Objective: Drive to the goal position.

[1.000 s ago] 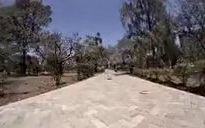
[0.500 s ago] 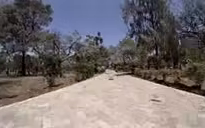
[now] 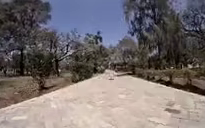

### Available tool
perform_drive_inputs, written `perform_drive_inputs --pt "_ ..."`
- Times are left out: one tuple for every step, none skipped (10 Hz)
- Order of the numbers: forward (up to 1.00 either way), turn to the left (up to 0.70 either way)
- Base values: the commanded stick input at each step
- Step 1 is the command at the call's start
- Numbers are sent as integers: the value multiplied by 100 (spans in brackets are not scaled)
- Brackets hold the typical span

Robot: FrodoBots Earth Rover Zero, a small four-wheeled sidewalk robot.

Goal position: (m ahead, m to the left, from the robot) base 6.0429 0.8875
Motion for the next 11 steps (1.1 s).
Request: perform_drive_inputs --pt "100 0" --pt "100 0" --pt "100 0" --pt "100 0" --pt "100 0" --pt "100 0" --pt "100 0" --pt "100 0" --pt "100 0" --pt "100 0" --pt "100 0"
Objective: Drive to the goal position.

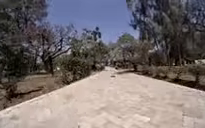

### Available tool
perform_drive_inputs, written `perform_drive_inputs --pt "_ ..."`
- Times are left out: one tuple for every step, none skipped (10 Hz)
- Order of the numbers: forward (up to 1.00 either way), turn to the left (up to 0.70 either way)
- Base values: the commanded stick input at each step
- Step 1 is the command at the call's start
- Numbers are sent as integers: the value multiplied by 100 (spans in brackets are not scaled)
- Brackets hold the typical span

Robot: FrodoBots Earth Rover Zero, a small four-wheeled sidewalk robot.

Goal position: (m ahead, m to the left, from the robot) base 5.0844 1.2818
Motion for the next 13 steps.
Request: perform_drive_inputs --pt "100 0" --pt "100 0" --pt "100 0" --pt "100 0" --pt "100 0" --pt "100 0" --pt "100 0" --pt "100 0" --pt "100 0" --pt "100 0" --pt "100 0" --pt "100 -40" --pt "100 -23"
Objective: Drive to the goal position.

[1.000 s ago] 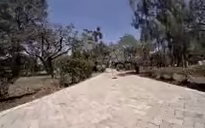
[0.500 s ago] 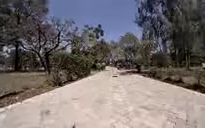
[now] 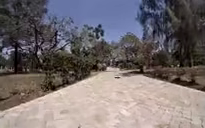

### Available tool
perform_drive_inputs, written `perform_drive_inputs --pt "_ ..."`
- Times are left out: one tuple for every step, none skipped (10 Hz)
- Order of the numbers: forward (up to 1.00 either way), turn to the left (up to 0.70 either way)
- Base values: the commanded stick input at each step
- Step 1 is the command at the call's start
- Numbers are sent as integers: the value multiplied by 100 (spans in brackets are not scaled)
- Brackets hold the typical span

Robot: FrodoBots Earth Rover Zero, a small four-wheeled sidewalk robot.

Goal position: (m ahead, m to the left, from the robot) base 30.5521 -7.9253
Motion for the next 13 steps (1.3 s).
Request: perform_drive_inputs --pt "100 -10" --pt "100 0" --pt "100 0" --pt "100 0" --pt "100 0" --pt "100 0" --pt "100 0" --pt "100 0" --pt "100 0" --pt "100 0" --pt "100 0" --pt "100 0" --pt "100 0"
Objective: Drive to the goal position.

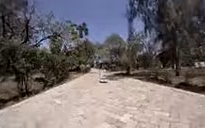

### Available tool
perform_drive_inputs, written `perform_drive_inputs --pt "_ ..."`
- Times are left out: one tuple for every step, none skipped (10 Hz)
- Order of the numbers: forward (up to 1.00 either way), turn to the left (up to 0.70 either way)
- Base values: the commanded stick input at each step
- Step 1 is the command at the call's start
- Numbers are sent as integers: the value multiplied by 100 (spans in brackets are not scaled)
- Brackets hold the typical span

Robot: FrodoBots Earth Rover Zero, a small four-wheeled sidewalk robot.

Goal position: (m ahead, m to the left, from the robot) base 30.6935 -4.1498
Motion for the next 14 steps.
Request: perform_drive_inputs --pt "100 0" --pt "100 0" --pt "100 0" --pt "100 0" --pt "100 0" --pt "100 0" --pt "100 0" --pt "100 0" --pt "100 0" --pt "100 0" --pt "100 0" --pt "100 0" --pt "100 0" --pt "100 0"
